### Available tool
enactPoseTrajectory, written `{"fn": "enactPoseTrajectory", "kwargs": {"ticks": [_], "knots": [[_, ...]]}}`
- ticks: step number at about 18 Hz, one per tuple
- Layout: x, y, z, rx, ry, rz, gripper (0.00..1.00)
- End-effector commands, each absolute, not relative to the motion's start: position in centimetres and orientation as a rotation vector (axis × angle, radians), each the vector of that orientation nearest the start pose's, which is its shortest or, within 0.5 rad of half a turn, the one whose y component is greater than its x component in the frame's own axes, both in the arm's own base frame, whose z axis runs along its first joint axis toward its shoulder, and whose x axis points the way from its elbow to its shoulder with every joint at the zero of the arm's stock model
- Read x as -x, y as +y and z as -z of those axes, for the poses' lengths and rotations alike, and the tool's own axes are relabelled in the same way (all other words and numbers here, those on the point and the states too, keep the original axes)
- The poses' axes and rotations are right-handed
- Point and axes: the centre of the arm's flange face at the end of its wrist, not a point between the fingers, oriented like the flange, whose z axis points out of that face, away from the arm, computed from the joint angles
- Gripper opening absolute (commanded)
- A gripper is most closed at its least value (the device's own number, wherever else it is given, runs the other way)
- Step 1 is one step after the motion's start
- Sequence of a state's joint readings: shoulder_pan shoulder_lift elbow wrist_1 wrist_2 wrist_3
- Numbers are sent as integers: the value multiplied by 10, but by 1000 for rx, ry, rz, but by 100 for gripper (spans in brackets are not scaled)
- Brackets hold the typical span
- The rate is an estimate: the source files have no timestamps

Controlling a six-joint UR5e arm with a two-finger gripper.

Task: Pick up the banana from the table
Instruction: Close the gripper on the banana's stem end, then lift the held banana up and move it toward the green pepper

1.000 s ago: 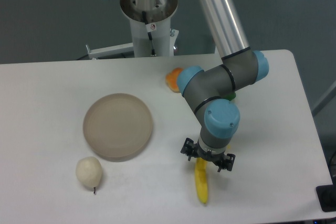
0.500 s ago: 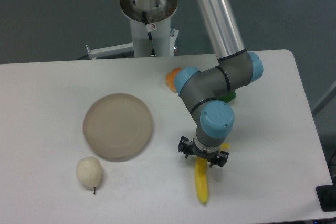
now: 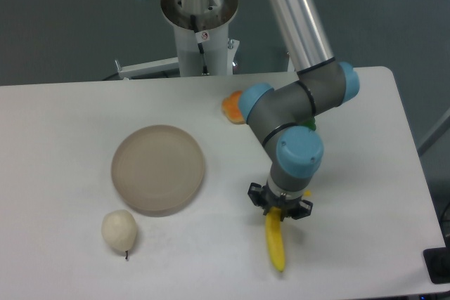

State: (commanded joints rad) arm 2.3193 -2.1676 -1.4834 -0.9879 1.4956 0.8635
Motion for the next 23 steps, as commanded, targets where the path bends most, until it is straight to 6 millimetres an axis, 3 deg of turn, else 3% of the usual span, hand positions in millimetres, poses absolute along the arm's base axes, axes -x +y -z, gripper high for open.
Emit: {"fn": "enactPoseTrajectory", "kwargs": {"ticks": [6,13,16,23], "knots": [[395,589,-258,3000,262,-75,7],[435,568,-284,2992,655,-24,7],[440,560,-288,2999,813,-54,7],[441,558,-289,3004,834,-65,7]]}}
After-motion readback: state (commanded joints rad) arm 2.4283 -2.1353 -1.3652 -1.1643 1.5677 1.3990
